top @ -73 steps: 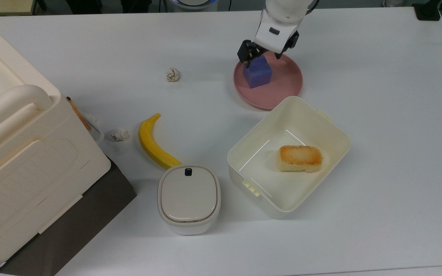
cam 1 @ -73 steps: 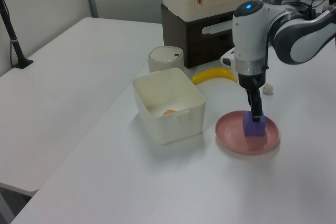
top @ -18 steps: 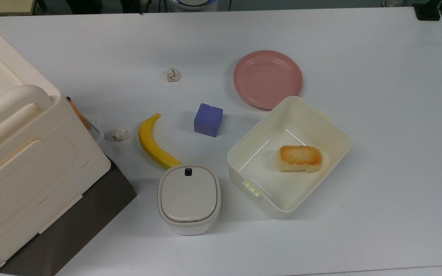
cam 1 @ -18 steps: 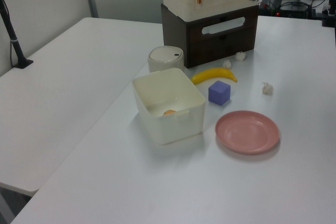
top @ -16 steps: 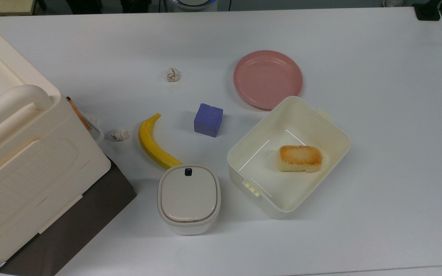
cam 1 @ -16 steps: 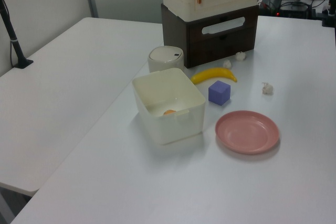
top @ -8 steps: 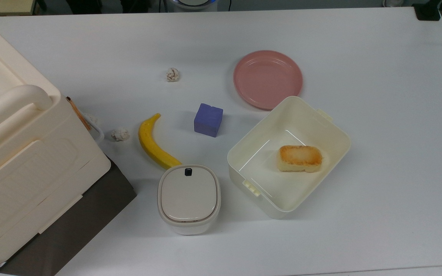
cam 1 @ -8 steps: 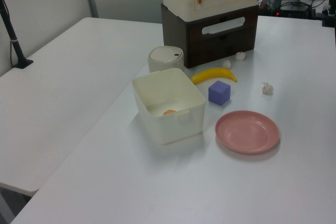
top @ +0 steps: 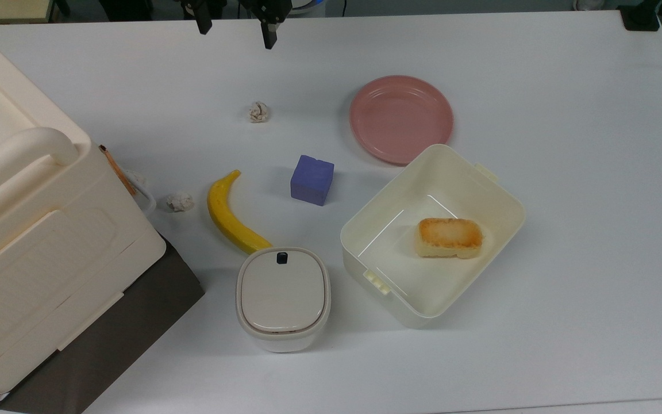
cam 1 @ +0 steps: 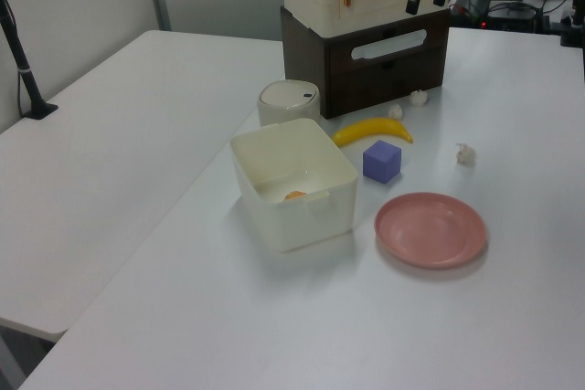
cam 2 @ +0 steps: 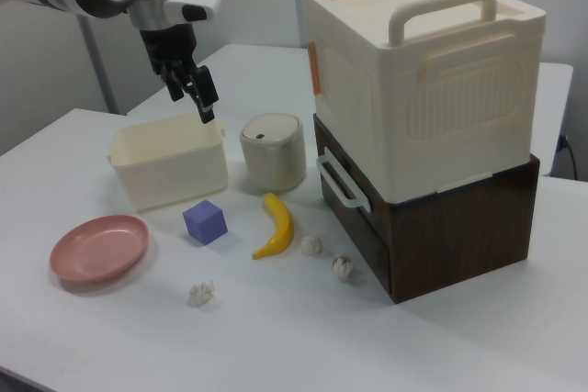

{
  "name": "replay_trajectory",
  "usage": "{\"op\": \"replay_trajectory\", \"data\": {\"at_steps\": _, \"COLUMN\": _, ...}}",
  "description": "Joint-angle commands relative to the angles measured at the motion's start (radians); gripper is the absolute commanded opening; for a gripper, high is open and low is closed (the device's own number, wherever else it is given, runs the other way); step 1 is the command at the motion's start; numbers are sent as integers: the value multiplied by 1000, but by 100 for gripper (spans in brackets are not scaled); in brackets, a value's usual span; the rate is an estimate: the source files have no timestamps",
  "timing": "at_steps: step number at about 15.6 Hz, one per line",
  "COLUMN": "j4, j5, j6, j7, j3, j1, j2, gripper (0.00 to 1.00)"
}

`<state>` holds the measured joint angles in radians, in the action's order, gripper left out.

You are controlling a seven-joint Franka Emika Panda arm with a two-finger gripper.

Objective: Put the cube on the table

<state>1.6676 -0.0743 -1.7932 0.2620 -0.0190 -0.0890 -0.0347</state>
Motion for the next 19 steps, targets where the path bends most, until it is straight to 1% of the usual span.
{"op": "replay_trajectory", "data": {"at_steps": 1, "j4": 18, "j5": -6, "j6": 67, "j7": -107, "j3": 4, "j1": 0, "j2": -24, "gripper": 100}}
{"op": "replay_trajectory", "data": {"at_steps": 3, "j4": 15, "j5": -6, "j6": 72, "j7": -128, "j3": 4, "j1": -5, "j2": -24, "gripper": 100}}
{"op": "replay_trajectory", "data": {"at_steps": 5, "j4": 11, "j5": 2, "j6": 90, "j7": -196, "j3": 10, "j1": -8, "j2": -24, "gripper": 100}}
{"op": "replay_trajectory", "data": {"at_steps": 6, "j4": -6, "j5": 2, "j6": 119, "j7": -217, "j3": 16, "j1": -8, "j2": -24, "gripper": 100}}
{"op": "replay_trajectory", "data": {"at_steps": 8, "j4": -20, "j5": 1, "j6": 150, "j7": -222, "j3": 16, "j1": -8, "j2": -20, "gripper": 100}}
{"op": "replay_trajectory", "data": {"at_steps": 14, "j4": -22, "j5": -2, "j6": 143, "j7": -254, "j3": 17, "j1": -9, "j2": -19, "gripper": 100}}
{"op": "replay_trajectory", "data": {"at_steps": 19, "j4": -22, "j5": -10, "j6": 140, "j7": -241, "j3": 17, "j1": -8, "j2": -19, "gripper": 100}}
